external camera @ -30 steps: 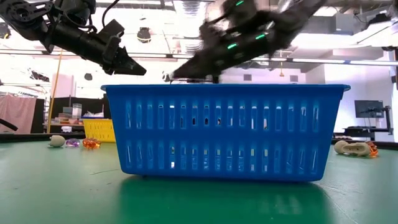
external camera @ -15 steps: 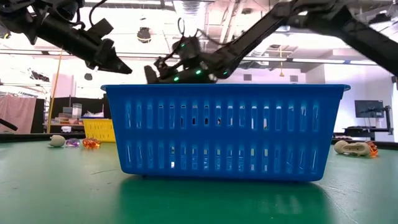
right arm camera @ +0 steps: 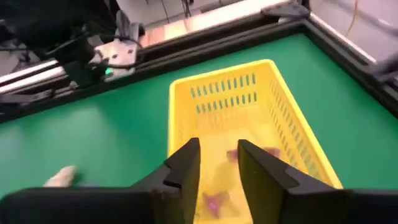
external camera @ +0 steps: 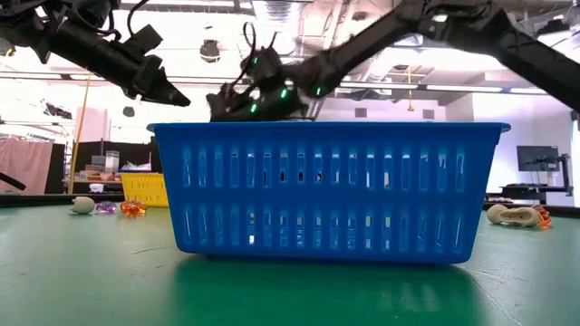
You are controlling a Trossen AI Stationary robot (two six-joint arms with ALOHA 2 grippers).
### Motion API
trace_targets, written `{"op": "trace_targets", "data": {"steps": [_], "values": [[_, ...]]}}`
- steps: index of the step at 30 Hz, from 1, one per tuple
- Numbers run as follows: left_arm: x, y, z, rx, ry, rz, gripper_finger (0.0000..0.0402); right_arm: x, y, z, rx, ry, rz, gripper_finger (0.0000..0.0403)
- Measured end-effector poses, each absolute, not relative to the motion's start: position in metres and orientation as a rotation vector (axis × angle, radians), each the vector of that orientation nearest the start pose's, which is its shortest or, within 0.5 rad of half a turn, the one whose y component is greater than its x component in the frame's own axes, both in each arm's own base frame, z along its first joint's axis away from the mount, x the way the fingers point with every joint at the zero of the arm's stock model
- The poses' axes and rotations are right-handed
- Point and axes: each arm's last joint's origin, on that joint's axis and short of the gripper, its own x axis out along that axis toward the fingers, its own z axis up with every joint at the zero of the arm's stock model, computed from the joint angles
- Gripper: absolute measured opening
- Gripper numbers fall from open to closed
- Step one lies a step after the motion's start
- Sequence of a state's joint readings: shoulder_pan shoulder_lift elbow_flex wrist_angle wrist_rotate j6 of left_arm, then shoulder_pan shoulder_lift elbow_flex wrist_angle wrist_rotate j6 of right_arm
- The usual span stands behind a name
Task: Sort Halloween decoration
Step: Put the purple witch hat toy into the yellow basket
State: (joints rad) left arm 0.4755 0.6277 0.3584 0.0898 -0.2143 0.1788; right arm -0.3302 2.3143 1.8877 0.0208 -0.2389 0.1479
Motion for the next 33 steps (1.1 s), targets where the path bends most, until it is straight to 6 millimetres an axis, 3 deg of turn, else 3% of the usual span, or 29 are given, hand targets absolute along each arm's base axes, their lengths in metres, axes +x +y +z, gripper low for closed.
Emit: {"op": "trace_targets", "data": {"steps": [6,13,17,20,22,28,33], "values": [[0.135,0.073,0.234,0.138,0.235,0.585,0.0124,0.460,-0.152,0.271,0.231,0.647,-0.058,0.0156],[0.147,0.066,0.235,0.105,0.153,0.213,0.0124,0.391,-0.098,0.333,0.151,0.921,0.052,0.0145],[0.172,0.059,0.229,0.130,0.119,0.020,0.0124,0.348,-0.070,0.346,0.070,0.997,0.128,0.0138],[0.193,0.053,0.214,0.197,0.147,-0.055,0.0124,0.311,-0.051,0.345,0.036,0.946,0.158,0.0132],[0.205,0.050,0.202,0.246,0.171,-0.095,0.0124,0.289,-0.042,0.335,0.038,0.847,0.146,0.0128],[0.234,0.051,0.180,0.268,0.266,-0.149,0.0124,0.235,-0.025,0.280,0.138,0.550,0.080,0.0121],[0.263,0.058,0.166,0.215,0.380,-0.171,0.0124,0.205,-0.015,0.249,0.156,0.400,0.076,0.0120]]}}
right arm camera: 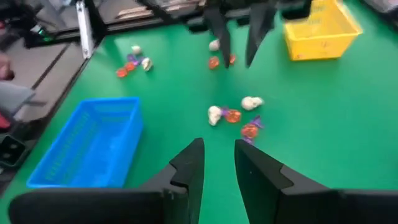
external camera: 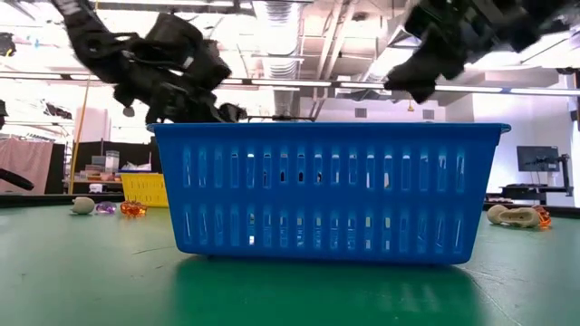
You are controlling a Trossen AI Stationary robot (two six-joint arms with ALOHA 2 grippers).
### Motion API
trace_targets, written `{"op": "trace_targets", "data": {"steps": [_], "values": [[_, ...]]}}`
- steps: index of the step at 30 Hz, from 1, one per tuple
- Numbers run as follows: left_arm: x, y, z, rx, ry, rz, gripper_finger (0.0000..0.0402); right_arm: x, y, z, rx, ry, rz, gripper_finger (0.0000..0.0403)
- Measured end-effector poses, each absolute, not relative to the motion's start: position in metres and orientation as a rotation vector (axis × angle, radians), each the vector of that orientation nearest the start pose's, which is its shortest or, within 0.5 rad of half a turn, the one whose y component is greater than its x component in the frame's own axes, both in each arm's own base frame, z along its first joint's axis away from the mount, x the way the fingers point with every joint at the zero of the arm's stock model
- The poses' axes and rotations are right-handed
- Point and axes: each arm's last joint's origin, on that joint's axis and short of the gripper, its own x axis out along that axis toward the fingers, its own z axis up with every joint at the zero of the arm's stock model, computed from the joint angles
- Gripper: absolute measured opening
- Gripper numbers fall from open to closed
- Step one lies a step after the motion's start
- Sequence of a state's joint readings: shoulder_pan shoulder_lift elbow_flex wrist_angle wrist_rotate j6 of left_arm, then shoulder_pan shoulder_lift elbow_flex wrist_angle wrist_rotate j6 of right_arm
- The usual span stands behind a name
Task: Sort Halloween decoration
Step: Put the purple witch hat toy into the yellow basket
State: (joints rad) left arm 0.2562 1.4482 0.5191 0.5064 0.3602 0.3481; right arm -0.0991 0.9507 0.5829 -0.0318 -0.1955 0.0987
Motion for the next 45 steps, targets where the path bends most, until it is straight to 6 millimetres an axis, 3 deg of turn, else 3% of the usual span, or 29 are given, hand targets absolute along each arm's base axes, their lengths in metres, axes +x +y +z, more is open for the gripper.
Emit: {"op": "trace_targets", "data": {"steps": [7,12,19,30,45], "values": [[0.295,0.069,0.163,0.179,0.614,-0.136,0.0124,0.187,-0.011,0.239,0.143,0.336,0.055,0.0120],[0.307,0.071,0.162,0.167,0.645,-0.169,0.0124,0.185,-0.010,0.240,0.115,0.326,0.062,0.0120],[0.312,0.073,0.169,0.184,0.571,-0.138,0.0124,0.188,-0.011,0.237,0.107,0.350,0.061,0.0120],[0.324,0.072,0.139,0.233,0.603,-0.140,0.0124,0.188,-0.012,0.238,0.091,0.330,0.057,0.0120],[0.323,0.070,0.134,0.245,0.648,-0.129,0.0118,0.188,-0.012,0.239,0.083,0.328,0.058,0.0121]]}}
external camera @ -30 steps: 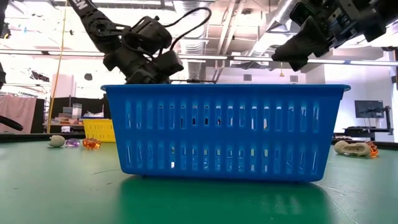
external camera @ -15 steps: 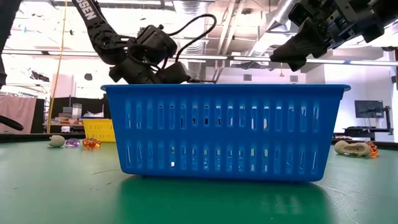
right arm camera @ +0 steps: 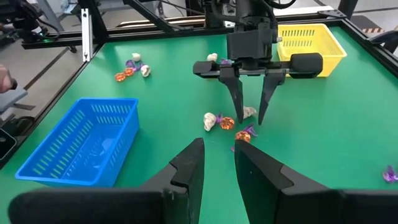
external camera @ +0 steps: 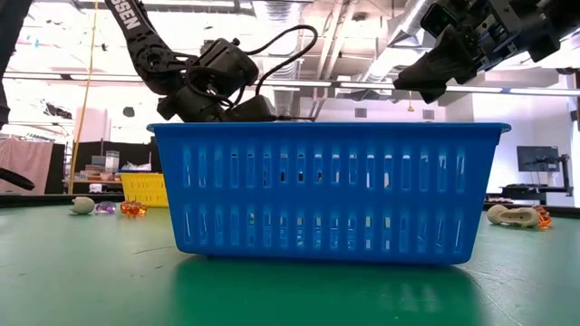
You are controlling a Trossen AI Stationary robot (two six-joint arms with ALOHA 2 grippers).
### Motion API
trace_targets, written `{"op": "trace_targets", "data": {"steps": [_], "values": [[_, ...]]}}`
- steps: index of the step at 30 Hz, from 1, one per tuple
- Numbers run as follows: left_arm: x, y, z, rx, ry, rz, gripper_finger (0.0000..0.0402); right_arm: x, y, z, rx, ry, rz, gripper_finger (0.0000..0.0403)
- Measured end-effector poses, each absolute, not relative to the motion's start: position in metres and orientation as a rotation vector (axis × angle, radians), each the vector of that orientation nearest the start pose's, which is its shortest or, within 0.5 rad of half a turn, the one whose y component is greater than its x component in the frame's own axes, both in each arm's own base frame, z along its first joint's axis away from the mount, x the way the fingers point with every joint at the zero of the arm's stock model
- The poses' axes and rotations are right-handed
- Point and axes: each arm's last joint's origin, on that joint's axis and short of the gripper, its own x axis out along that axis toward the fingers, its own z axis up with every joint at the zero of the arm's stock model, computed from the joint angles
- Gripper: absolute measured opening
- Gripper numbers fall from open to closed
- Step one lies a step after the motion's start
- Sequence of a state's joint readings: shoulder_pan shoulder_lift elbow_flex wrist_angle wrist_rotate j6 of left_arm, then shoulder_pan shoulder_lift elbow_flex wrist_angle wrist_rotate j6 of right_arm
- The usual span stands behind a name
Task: Sort Halloween decoration
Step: Put the purple witch hat toy into the yellow basket
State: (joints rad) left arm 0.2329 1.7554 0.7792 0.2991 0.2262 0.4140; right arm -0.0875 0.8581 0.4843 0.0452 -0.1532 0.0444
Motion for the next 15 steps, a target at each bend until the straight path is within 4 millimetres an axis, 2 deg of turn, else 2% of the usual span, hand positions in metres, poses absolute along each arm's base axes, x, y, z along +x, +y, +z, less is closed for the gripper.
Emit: {"op": "trace_targets", "data": {"steps": [15], "values": [[0.3218,0.0696,0.1323,0.232,0.664,-0.127,0.0104,0.1883,-0.0121,0.2386,0.083,0.327,0.058,0.0121]]}}
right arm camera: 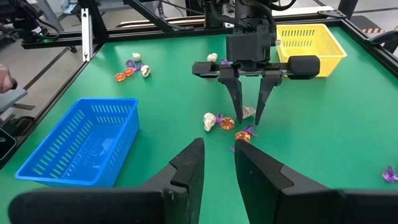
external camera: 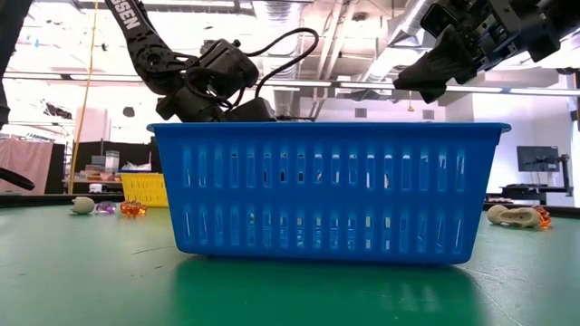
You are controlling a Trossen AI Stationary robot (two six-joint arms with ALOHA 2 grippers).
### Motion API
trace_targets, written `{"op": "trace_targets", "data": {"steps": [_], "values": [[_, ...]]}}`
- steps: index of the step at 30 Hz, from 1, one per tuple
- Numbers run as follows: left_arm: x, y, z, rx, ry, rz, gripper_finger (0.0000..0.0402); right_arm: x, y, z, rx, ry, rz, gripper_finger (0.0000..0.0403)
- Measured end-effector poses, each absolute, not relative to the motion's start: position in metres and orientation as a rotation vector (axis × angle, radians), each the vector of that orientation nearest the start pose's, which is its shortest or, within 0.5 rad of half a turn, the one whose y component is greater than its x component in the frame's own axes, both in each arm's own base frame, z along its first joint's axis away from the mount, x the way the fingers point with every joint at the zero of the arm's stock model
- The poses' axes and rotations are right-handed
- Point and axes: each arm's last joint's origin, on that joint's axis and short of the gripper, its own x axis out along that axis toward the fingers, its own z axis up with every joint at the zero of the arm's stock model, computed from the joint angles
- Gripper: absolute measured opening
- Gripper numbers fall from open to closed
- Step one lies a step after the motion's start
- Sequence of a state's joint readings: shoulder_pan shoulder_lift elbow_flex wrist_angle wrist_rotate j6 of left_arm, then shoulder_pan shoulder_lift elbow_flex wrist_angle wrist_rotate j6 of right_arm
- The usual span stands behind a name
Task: Sort Halloween decoration
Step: Put the purple witch hat toy into the yellow basket
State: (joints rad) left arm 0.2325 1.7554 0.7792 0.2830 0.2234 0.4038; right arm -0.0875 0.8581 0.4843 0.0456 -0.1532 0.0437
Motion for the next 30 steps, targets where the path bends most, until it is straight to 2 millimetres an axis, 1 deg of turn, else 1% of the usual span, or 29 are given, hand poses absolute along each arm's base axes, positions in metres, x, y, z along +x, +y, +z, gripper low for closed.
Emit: {"op": "trace_targets", "data": {"steps": [7,12,14,23,26,30], "values": [[0.322,0.068,0.133,0.232,0.659,-0.135,0.0104,0.188,-0.012,0.239,0.082,0.327,0.058,0.0121],[0.325,0.066,0.121,0.229,0.676,-0.147,0.0104,0.188,-0.012,0.239,0.081,0.328,0.058,0.0121],[0.325,0.066,0.119,0.230,0.691,-0.143,0.0104,0.188,-0.012,0.238,0.082,0.330,0.058,0.0121],[0.324,0.067,0.119,0.230,0.699,-0.122,0.0102,0.188,-0.012,0.238,0.082,0.330,0.060,0.0121],[0.324,0.067,0.119,0.228,0.699,-0.125,0.0087,0.188,-0.012,0.238,0.082,0.331,0.060,0.0121],[0.324,0.067,0.119,0.229,0.700,-0.126,0.0048,0.188,-0.012,0.238,0.082,0.331,0.060,0.0121]]}}
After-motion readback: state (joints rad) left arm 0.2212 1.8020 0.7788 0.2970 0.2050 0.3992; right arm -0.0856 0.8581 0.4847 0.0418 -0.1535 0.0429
